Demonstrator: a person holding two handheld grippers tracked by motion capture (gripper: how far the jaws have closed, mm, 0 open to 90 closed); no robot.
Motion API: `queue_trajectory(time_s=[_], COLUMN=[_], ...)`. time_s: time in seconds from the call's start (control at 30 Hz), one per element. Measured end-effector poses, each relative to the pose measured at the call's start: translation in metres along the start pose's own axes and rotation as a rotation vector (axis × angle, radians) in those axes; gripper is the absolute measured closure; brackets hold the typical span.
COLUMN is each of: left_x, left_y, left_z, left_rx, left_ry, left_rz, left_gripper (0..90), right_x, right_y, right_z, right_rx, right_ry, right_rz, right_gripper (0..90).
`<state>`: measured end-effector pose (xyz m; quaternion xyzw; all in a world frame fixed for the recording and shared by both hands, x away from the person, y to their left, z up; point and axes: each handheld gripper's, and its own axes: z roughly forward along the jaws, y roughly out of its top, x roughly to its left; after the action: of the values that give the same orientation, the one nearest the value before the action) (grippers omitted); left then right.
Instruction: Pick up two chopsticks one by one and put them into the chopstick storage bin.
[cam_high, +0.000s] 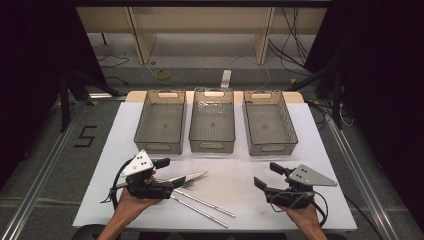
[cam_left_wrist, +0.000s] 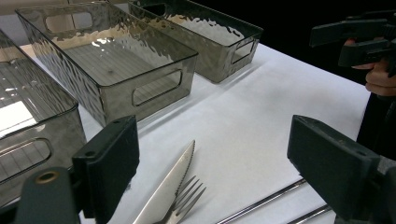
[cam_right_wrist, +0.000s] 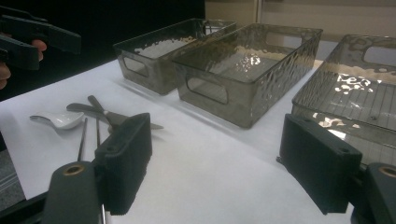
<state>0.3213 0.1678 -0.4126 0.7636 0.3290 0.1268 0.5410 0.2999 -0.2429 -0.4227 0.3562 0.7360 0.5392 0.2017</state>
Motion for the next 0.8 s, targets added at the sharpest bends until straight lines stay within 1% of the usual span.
queue_trajectory(time_s=[0.17, 0.23, 0.33, 0.37, 0.4, 0.53, 0.63, 0.8], left_x=[-0.001, -0.001, -0.001, -0.002, -0.002, -0.004, -0.005, -0.007], left_y=[0.000, 0.001, 0.001, 0.002, 0.002, 0.003, 0.005, 0.008], left_z=[0.001, 0.002, 0.004, 0.006, 0.006, 0.009, 0.011, 0.015], left_rx=[0.010, 0.022, 0.047, 0.060, 0.060, 0.095, 0.121, 0.176], left_ry=[-0.004, -0.005, -0.021, -0.022, -0.022, -0.024, -0.030, -0.028], left_rz=[0.003, 0.016, 0.016, 0.028, 0.028, 0.057, 0.068, 0.102], left_gripper=[16.3, 16.3, 16.3, 16.3, 16.3, 16.3, 16.3, 16.3], right_x=[-0.001, 0.000, 0.000, 0.000, 0.000, 0.000, -0.001, -0.001], right_y=[0.000, 0.000, 0.000, 0.000, -0.001, 0.000, 0.000, 0.000], right_z=[0.000, 0.000, 0.001, 0.001, 0.002, 0.001, 0.001, 0.001], right_rx=[0.001, 0.004, 0.016, 0.020, 0.019, 0.020, 0.021, 0.020], right_ry=[0.002, 0.002, 0.004, 0.004, 0.005, 0.005, 0.003, 0.001], right_rz=[0.002, 0.002, 0.001, 0.000, 0.000, 0.003, 0.002, 0.003], right_gripper=[26.2, 26.2, 26.2, 26.2, 26.2, 26.3, 26.3, 26.5])
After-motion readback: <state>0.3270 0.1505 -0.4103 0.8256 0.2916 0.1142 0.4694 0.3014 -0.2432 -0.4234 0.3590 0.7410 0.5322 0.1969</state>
